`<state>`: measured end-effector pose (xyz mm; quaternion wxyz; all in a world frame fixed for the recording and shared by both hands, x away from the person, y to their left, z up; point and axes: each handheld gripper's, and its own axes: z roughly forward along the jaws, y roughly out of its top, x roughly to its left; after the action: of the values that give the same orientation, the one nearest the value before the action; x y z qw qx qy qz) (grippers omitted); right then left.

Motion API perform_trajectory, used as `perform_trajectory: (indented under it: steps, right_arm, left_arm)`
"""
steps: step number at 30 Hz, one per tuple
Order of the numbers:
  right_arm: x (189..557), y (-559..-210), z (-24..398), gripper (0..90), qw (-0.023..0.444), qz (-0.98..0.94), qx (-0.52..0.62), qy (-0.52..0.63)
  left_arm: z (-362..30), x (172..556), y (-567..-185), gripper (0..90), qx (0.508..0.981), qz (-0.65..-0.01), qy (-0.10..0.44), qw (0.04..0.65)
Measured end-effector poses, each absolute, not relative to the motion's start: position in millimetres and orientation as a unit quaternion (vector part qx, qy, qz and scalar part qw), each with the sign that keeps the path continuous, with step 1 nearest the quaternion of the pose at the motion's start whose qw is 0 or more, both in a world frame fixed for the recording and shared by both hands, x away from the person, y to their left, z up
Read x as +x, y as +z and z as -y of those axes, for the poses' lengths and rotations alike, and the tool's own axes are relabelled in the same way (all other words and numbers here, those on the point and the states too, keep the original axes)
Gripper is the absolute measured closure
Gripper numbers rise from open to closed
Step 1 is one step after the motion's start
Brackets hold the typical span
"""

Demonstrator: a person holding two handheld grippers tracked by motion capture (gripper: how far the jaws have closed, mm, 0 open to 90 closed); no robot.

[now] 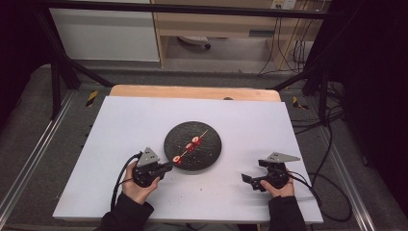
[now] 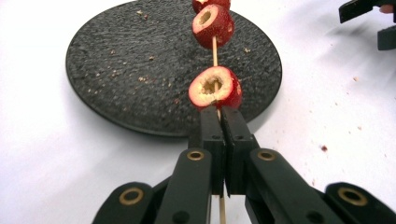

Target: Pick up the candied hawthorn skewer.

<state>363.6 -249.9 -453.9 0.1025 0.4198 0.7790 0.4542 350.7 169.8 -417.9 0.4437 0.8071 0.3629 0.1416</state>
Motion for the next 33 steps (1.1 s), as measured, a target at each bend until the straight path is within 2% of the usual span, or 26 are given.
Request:
perform_trajectory:
  steps: [16,33]
  right_arm:
    - [364.5,-447.9,228.9,0.5,0.104,-0.783,0.414,0.452]
    - [370.3,-435.7,184.0,0.6,0.098,-0.779,0.409,0.464]
  left_arm:
    - [-204.0,334.0,-430.1,88.3,0.794,-0.359,0.134,0.472]
    - [-204.6,329.9,-433.4,88.3,0.795,-0.349,0.128,0.479]
